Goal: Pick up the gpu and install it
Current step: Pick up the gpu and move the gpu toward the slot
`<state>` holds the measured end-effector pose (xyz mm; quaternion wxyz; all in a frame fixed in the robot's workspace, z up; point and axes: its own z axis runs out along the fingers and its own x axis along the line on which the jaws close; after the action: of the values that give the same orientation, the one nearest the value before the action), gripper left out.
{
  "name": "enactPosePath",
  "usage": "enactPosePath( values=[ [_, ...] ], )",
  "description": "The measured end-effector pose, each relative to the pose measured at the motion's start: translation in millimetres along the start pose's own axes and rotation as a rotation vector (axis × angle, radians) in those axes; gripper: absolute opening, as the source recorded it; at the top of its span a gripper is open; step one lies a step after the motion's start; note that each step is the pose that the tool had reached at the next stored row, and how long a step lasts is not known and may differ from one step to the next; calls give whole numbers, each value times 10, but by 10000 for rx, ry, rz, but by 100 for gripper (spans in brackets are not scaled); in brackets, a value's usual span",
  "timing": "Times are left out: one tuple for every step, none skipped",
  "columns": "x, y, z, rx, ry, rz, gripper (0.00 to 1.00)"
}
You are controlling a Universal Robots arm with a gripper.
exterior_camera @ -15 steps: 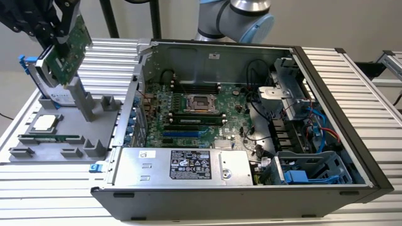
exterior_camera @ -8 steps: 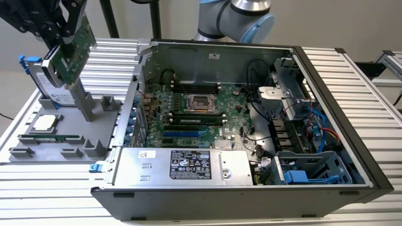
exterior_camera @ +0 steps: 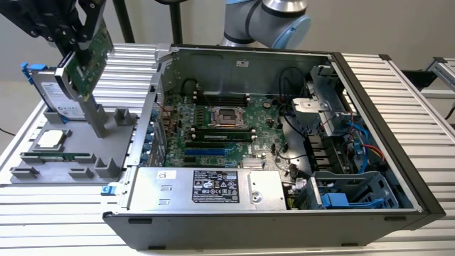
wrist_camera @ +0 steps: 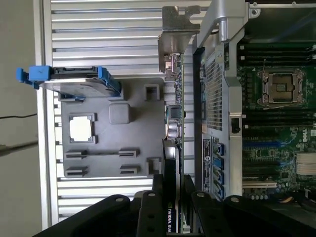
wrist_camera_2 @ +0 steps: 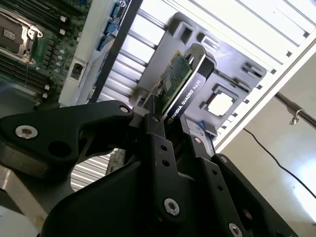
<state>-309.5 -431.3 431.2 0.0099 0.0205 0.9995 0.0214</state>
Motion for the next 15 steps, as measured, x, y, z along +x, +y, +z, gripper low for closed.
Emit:
enactPosePath(
  values=[
    [-10,0,1,0,0,-1,0],
    [-19,1,1,0,0,0,0],
    [-27,1,1,1,0,0,0],
    [-35,2,1,2,0,0,0],
    [-42,3,1,5,0,0,0],
    [-48,3,2,7,-1,0,0],
    [-55,4,2,8,-1,0,0],
    [-62,4,2,10,-1,0,0],
    [-70,5,2,12,0,0,0],
    [-78,5,2,12,-1,0,0],
    [-87,6,2,13,0,0,0],
    [-96,6,2,14,-1,0,0],
    [-106,7,3,14,0,0,0],
    [-117,7,3,15,0,0,0],
    [-128,8,3,16,0,0,0]
  ],
)
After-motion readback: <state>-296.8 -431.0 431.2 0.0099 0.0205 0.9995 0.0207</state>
